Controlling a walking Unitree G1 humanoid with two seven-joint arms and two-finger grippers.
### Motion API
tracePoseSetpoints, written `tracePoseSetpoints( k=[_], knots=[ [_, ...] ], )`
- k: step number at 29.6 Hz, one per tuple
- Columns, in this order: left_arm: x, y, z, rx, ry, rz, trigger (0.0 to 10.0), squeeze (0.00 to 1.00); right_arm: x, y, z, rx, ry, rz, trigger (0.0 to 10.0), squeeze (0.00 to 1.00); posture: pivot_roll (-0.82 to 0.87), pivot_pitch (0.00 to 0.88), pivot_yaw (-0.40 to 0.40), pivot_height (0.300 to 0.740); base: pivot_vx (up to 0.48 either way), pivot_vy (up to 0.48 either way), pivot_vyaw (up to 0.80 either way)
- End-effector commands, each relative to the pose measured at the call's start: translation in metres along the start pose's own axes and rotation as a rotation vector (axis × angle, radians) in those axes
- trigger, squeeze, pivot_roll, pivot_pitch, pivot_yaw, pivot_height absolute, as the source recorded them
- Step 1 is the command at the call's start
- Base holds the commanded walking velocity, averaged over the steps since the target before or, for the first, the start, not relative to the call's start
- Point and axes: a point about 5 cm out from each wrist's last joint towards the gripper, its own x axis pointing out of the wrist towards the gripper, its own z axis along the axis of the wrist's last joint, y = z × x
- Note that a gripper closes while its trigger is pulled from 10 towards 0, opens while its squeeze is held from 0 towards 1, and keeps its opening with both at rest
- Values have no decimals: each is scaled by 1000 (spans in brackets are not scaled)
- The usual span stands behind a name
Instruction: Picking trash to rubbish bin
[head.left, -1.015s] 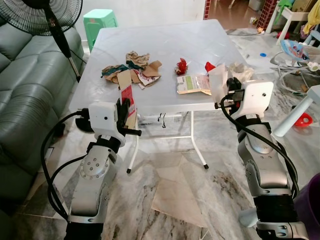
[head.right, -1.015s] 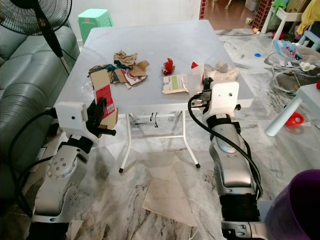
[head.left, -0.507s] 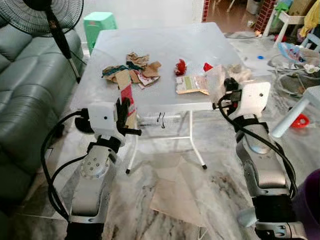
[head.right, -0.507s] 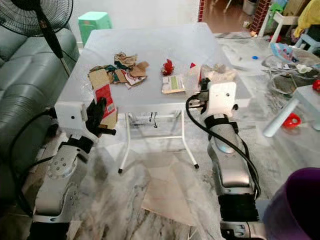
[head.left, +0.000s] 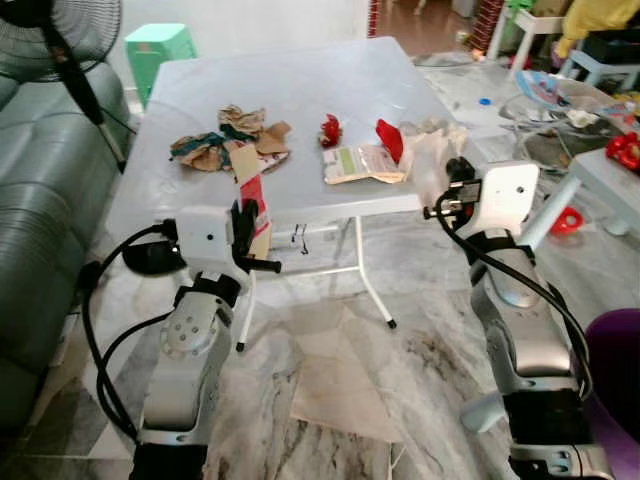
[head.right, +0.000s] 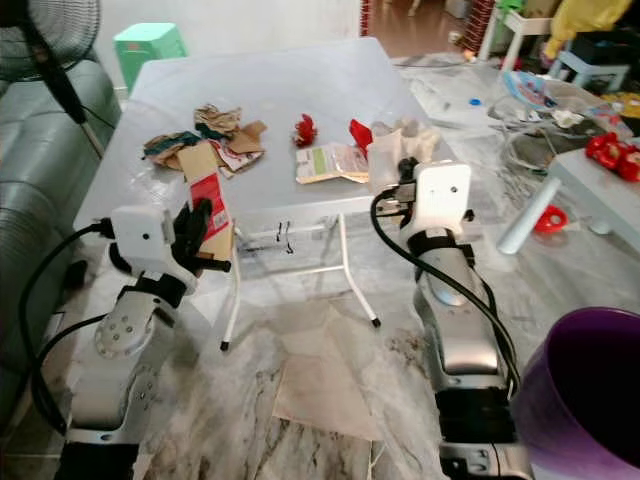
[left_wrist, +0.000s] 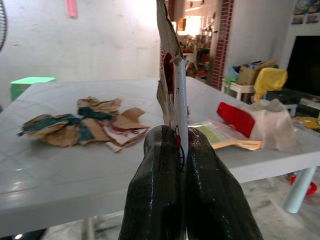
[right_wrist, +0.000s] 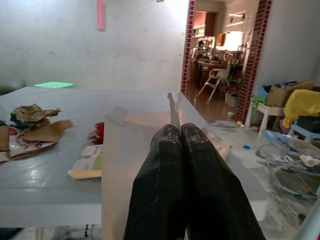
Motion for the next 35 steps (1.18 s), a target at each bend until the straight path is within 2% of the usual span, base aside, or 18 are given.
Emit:
tracePoseSetpoints(
  k=[1,6,13,35],
  knots=[
    [0,6,-2,2,15,16,10000,0,0,4,1,7,0,6,10000,0,16,26,29,740,0,0,0],
    [-1,7,-2,4,16,22,10000,0,1,2,-2,22,26,-6,10000,0,18,28,30,740,0,0,-640],
    [-1,7,-2,5,16,18,10000,0,1,2,-2,29,24,-4,10000,0,18,29,31,740,0,0,0],
    [3,10,-1,28,13,5,10000,0,-1,-4,0,22,18,-34,10000,0,0,42,40,740,0,0,-798]
  ],
)
